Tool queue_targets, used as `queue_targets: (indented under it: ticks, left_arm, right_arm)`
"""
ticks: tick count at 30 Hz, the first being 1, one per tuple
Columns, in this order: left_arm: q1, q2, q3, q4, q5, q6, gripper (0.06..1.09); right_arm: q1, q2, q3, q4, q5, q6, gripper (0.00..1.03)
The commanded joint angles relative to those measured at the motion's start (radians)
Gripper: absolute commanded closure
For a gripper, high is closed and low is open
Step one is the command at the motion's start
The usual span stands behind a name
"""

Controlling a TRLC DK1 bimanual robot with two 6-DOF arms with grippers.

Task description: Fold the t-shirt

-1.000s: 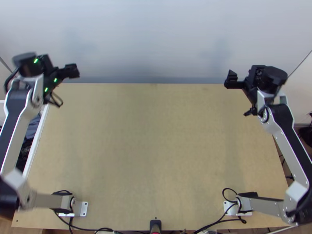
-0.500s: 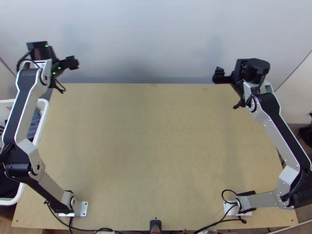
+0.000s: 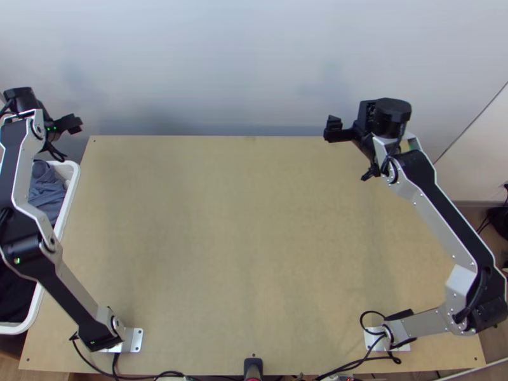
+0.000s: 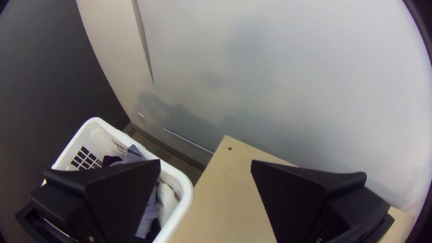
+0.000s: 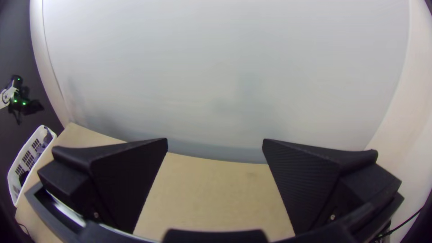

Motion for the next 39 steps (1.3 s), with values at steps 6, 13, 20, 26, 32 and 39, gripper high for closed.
queue_targets:
  ticks: [6, 13, 20, 26, 32, 39]
  left_arm:
    - [0.132, 0.346, 0.257, 0.059, 0.018, 0.102, 0.11]
    - [0.160, 0.406, 0.257, 0.097, 0.009, 0.114, 0.11]
    - [0.188, 0.439, 0.262, 0.155, -0.037, 0.153, 0.11]
    - [0.197, 0.464, 0.260, 0.146, -0.044, 0.154, 0.11]
    - [0.197, 0.490, 0.259, 0.095, -0.047, 0.161, 0.20]
    - [0.198, 0.504, 0.259, 0.065, -0.054, 0.151, 0.34]
  right_arm:
    - [0.015, 0.024, -0.024, -0.024, 0.016, 0.021, 0.05]
    - [0.015, 0.024, -0.035, -0.047, 0.030, 0.019, 0.05]
    - [0.015, 0.022, -0.055, -0.049, 0.035, 0.019, 0.05]
    - [0.009, 0.025, -0.067, -0.049, 0.039, 0.011, 0.05]
    - [0.008, 0.024, -0.069, -0.049, 0.047, -0.001, 0.05]
    - [-0.006, 0.021, -0.081, -0.050, 0.059, -0.013, 0.05]
